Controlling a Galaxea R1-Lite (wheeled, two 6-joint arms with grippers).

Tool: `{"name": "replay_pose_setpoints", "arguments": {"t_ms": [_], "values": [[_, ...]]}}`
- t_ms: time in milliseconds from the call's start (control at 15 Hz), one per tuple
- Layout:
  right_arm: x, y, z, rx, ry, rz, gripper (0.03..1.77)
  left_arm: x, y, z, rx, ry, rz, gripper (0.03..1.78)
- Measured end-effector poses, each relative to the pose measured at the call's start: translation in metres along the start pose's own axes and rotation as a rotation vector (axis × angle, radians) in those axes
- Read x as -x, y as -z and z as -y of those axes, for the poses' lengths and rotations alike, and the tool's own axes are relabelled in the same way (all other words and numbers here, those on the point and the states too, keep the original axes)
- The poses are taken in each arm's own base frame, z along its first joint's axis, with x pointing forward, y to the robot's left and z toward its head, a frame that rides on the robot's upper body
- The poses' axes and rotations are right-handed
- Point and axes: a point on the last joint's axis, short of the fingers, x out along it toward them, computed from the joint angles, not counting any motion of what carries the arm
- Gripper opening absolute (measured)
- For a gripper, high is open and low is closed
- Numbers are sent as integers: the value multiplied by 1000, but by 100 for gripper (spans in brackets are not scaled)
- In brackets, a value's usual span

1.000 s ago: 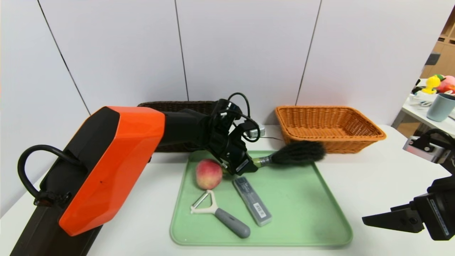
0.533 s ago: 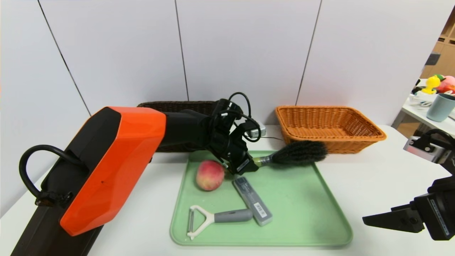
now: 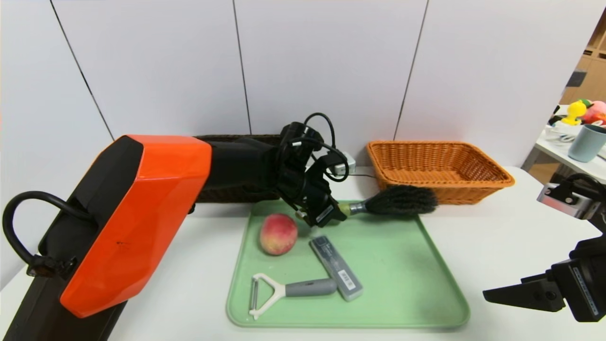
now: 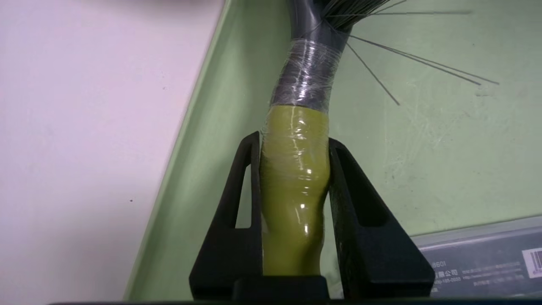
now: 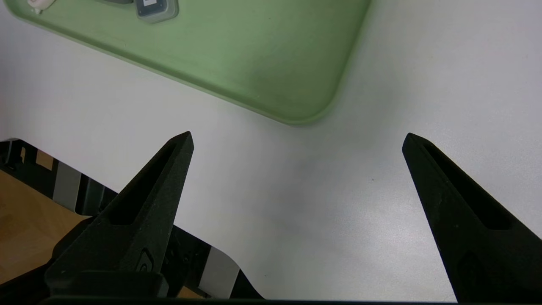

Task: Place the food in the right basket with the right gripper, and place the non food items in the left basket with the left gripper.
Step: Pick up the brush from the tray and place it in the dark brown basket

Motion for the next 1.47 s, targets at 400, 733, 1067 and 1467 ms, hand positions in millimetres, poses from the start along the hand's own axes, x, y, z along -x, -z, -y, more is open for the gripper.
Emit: {"name": "replay_pose_setpoints", "arguments": {"t_ms": [400, 733, 1067, 1467], "values": [[-1, 0, 0, -1, -1, -2, 171, 12, -7, 2, -4, 0, 8, 48], [-2, 0, 1, 0, -1, 3, 171, 24, -16, 4, -18, -11, 33, 48], [-2, 1, 1, 0, -1, 2, 171, 37, -20, 8, -20, -5, 18, 48], [-1, 1, 0, 1, 0, 4, 171, 35, -16, 10, -12, 13, -2, 48]]}}
